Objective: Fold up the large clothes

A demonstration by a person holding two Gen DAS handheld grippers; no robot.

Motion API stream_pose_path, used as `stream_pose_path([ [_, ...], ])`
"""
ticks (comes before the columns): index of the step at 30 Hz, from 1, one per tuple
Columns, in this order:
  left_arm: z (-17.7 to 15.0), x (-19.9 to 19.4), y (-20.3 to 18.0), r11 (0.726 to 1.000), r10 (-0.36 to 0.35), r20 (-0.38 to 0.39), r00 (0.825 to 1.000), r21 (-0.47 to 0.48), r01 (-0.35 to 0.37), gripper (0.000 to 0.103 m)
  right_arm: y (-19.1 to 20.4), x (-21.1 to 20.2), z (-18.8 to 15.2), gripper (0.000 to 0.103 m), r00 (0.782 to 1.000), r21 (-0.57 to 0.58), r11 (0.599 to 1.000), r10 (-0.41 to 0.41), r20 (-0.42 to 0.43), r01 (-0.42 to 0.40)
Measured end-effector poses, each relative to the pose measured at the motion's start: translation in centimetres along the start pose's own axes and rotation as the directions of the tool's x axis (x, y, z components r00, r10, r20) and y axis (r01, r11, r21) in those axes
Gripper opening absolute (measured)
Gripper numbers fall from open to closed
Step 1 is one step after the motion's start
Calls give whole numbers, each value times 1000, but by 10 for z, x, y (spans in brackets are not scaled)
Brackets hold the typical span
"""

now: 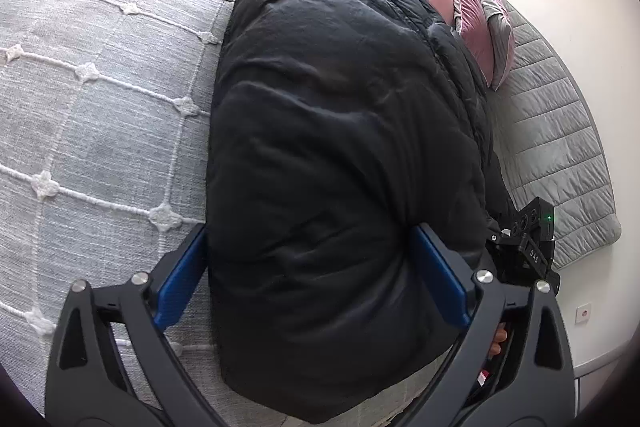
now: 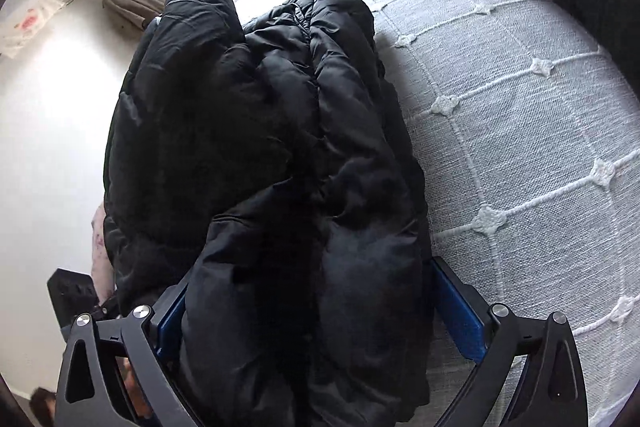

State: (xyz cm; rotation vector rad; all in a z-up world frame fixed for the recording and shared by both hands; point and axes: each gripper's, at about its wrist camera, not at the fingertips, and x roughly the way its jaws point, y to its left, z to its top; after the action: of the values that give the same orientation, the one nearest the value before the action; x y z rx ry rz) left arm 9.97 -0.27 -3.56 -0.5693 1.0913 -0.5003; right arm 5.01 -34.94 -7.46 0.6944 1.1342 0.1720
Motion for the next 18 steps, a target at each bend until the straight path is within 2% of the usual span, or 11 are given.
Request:
stream_pose_path([
  [5, -1, 2, -2, 1000, -3, -7, 1000, 3, 3, 98, -1, 3, -3, 102, 1000, -6, 1000, 21, 1, -21],
  [7, 1, 4, -5, 1000, -3, -11, 1000, 3, 3, 98, 3, 5, -6, 95, 1000, -20, 999, 27, 4, -27],
  [12, 7, 2, 0, 999, -16, -19, 1000, -35, 15, 98, 19, 13, -8, 86, 998, -44, 997, 59, 13, -59],
  [15, 11, -5, 5, 998, -11, 3, 1000, -58, 11, 98, 32, 26, -11, 81, 994, -47, 993, 107, 8, -107],
  [18, 14, -11, 11, 997, 4, 33, 999, -82, -1, 98, 45, 34, -12, 76, 993, -79, 990, 115, 12, -114],
])
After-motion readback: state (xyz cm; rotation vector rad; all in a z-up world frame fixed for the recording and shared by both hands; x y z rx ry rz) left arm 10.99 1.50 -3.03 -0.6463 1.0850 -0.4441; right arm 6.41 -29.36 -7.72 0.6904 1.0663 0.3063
